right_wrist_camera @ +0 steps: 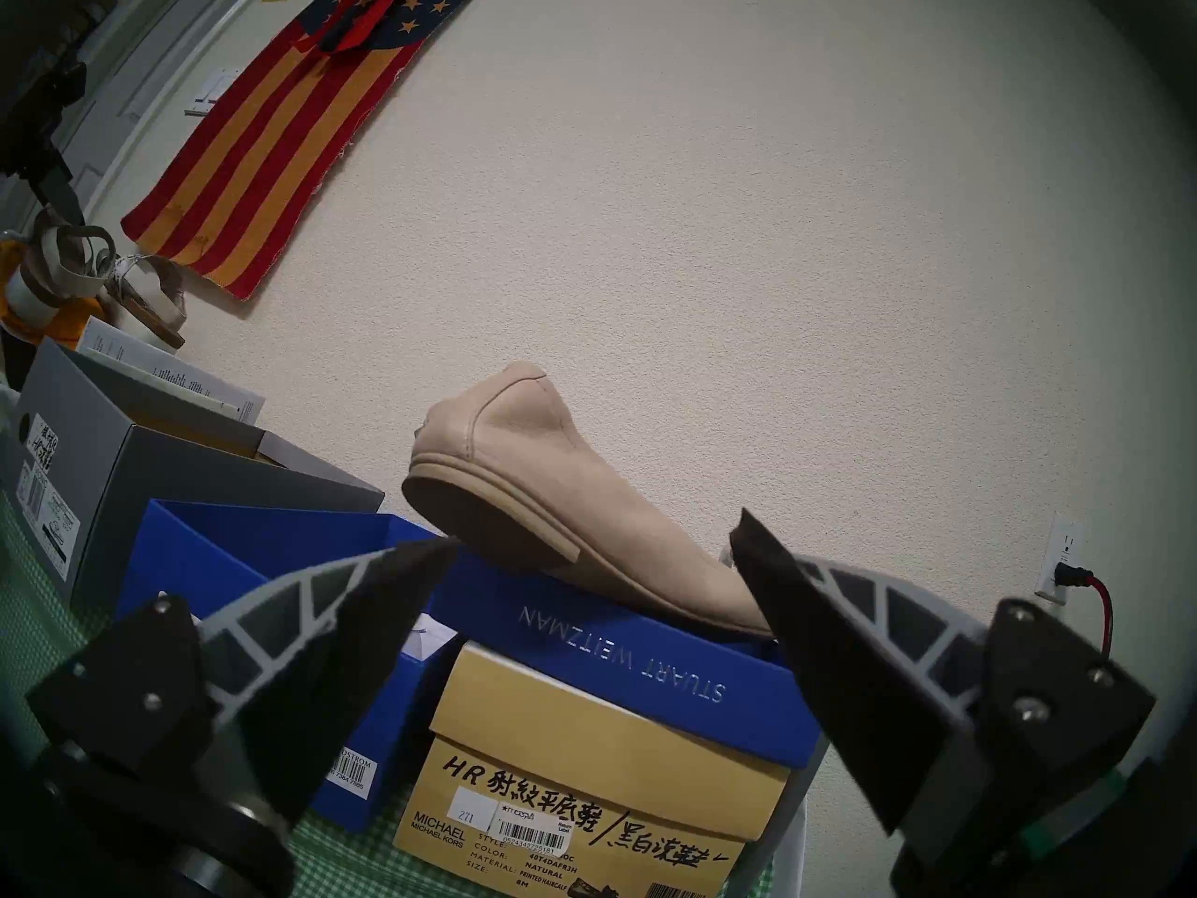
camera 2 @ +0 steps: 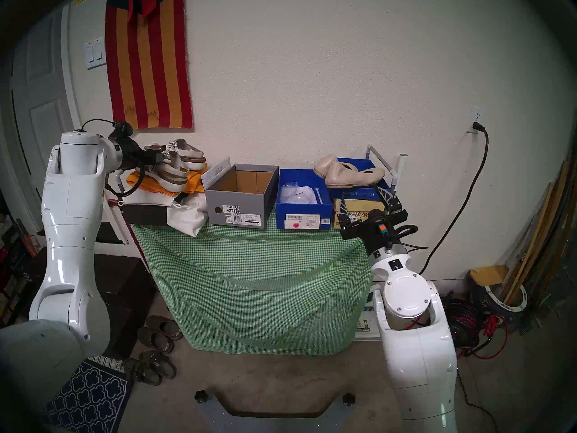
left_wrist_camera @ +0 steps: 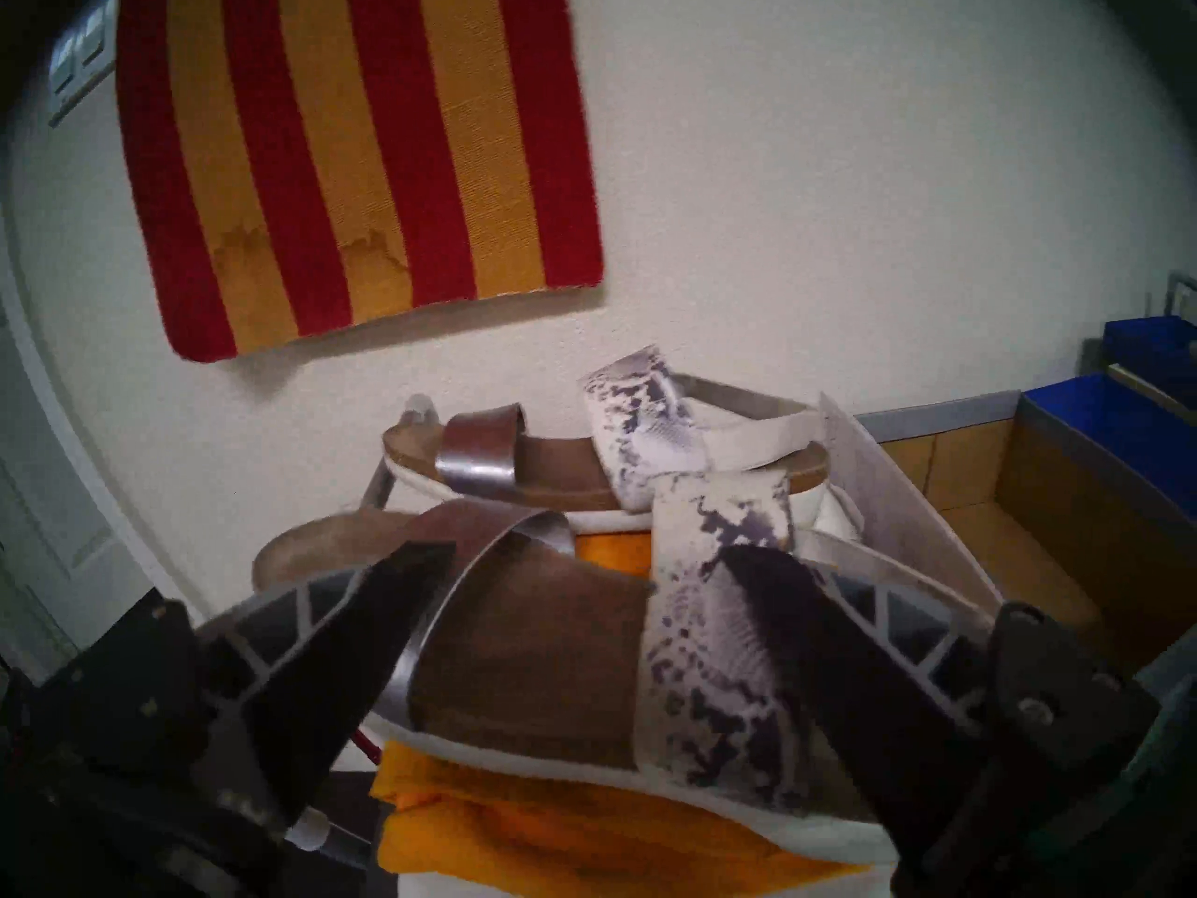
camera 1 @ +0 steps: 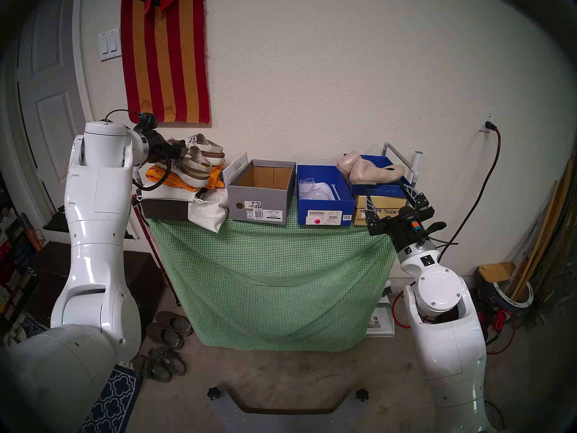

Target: Put shoes into shoe box

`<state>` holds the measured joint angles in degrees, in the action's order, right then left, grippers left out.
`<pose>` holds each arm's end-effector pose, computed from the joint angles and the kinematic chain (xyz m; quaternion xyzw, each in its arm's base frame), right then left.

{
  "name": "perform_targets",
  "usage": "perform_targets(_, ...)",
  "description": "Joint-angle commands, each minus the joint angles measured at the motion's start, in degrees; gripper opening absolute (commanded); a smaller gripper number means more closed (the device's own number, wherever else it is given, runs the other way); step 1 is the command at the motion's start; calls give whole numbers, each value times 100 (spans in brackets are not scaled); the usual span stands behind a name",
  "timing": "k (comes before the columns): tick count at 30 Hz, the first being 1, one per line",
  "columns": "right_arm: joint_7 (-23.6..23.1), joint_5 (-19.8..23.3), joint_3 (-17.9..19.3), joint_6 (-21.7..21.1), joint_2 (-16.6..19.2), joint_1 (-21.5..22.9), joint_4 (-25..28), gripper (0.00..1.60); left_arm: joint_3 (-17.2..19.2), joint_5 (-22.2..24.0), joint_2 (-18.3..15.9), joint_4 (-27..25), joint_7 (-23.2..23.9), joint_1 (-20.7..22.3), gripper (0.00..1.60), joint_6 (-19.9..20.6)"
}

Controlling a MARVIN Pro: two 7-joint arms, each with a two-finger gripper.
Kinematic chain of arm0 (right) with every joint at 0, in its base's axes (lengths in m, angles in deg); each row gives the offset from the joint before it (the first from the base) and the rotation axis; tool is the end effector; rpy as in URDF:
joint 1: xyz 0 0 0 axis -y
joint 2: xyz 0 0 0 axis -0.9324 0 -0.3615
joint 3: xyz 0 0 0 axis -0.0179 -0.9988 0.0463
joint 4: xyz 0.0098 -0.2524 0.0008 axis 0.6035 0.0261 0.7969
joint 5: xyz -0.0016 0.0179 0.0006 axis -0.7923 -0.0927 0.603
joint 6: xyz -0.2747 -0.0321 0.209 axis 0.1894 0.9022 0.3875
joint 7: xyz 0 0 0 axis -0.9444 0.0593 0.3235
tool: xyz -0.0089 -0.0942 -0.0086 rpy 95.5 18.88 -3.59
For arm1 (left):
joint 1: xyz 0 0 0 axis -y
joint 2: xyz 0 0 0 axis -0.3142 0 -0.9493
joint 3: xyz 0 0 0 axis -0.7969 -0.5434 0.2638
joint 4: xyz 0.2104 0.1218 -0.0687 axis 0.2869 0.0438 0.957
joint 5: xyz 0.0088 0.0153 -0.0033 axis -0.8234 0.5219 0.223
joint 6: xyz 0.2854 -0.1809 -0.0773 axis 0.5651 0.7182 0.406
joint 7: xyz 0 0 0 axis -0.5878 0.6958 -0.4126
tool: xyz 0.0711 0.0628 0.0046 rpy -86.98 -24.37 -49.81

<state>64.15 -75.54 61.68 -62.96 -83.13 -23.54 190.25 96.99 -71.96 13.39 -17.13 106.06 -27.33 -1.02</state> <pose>0.4344 -0.0330 -0.1393 0.5522 0.1752 0.8070 0.1143 0.5394 0.1593 0.0171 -0.7982 0.1118 -0.5905 0.0406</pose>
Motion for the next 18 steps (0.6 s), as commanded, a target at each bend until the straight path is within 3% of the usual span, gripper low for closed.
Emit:
perform_targets(1, -9, -12, -5, -13, 11, -1, 2, 160, -196, -59, 88, -517, 70, -276, 160, 234)
perform_targets(11, -10, -13, -5, -14, 11, -1, 2, 160, -275, -273, 39, -61, -183, -123, 160, 169)
perform_targets(18, -9, -12, -5, -13, 11, -1, 2, 160, -117, -466, 153, 249, -828, -8, 160, -141)
